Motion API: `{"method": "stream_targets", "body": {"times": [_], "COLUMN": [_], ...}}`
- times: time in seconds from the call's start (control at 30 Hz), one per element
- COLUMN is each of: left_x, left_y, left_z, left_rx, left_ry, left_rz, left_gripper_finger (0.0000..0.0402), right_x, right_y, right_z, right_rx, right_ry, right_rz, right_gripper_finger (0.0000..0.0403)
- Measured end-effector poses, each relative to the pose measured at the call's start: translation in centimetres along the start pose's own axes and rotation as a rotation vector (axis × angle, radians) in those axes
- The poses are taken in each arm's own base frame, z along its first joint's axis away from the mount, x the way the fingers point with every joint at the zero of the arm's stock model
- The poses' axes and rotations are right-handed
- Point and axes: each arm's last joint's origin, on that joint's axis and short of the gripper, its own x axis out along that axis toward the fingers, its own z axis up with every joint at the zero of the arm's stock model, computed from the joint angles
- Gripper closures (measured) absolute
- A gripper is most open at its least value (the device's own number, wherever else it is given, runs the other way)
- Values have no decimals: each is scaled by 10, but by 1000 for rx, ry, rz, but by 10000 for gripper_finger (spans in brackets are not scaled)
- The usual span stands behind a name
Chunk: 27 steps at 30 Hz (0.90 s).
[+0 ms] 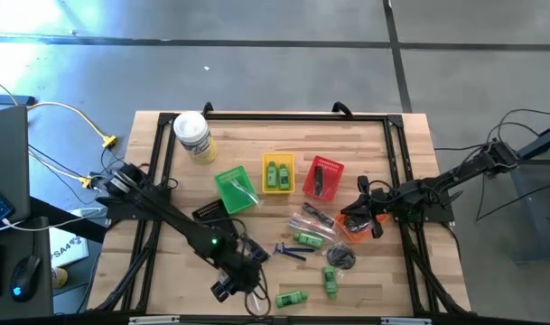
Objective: Pick & Place Travel size toiletries
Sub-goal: Put the blue toothbrush into the green bin
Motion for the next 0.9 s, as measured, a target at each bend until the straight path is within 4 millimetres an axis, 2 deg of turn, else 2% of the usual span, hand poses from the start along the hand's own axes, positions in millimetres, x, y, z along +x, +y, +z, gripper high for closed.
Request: {"method": "stream_targets", "body": {"times": [0.4,0.63,0.9], "left_x": [34,41,66], "left_y": [-7,-11,-10], "left_z": [-11,-10,-23], "left_rx": [-8,-5,-13], "left_ry": [68,50,123], "left_rz": [-39,-39,-56], "left_gripper_finger": [177,177,177], "right_x": [0,0,0], "right_y": [0,0,0], "right_z": [-1,-1,-1], "right_rx": [-3,-3,-1], "right_ry": [14,14,14], "right_rz": [-2,-2,-2], "right_gripper_finger": [400,400,400]}}
